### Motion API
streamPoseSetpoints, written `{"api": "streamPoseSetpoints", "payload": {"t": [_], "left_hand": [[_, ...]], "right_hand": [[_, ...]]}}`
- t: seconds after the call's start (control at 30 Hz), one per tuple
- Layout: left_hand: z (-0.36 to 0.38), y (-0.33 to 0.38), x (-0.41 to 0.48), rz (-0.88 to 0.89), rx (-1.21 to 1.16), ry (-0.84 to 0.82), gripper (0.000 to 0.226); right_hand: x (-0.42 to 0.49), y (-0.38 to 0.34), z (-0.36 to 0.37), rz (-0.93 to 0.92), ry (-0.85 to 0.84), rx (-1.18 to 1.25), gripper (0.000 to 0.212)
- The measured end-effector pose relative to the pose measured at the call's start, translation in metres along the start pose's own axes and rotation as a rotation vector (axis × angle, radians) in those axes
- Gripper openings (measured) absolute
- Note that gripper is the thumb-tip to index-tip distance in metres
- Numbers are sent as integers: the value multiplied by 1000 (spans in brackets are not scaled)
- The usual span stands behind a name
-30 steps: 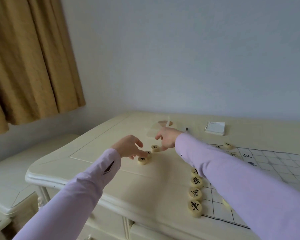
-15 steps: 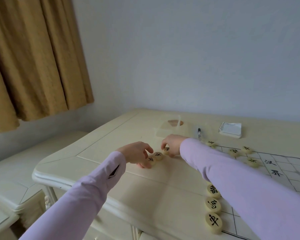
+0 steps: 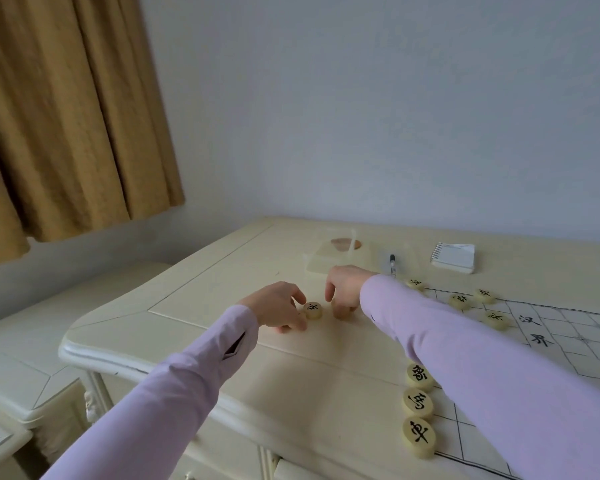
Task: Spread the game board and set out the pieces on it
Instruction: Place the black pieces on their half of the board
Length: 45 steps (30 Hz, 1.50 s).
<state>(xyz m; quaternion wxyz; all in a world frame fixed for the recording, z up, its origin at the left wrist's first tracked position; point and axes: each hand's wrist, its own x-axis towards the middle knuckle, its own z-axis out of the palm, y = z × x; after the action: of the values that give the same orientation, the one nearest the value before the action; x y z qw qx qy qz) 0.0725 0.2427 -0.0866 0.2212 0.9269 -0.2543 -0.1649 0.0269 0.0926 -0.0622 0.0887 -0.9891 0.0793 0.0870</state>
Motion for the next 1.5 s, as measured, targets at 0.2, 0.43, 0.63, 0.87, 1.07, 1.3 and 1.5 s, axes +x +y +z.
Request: {"api": "streamPoseSetpoints", "payload": {"t": [0.2, 0.43, 0.63, 0.87, 1.07, 1.3, 1.5], "left_hand": [[0, -1, 1, -25, 11, 6, 48], [5, 7, 2, 7, 43, 51, 55], [8, 13, 3, 18, 72, 88, 41], [12, 22, 3, 76, 85, 78, 39], [15, 31, 2, 95, 73, 69, 37], [19, 37, -2, 126, 92, 51, 31], [18, 41, -5, 132, 85, 100, 32]], "right_hand": [[0, -2, -1, 9, 56, 229, 31], [-3, -14, 0, -38, -20, 355, 51], [-8, -11, -1, -25, -146, 336, 54], [-15, 3, 1, 1, -130, 350, 39], [-23, 10, 0, 15, -93, 243, 45], [-27, 13, 0, 2, -9, 74, 40], [-37, 18, -5, -13, 51, 191, 38]]}}
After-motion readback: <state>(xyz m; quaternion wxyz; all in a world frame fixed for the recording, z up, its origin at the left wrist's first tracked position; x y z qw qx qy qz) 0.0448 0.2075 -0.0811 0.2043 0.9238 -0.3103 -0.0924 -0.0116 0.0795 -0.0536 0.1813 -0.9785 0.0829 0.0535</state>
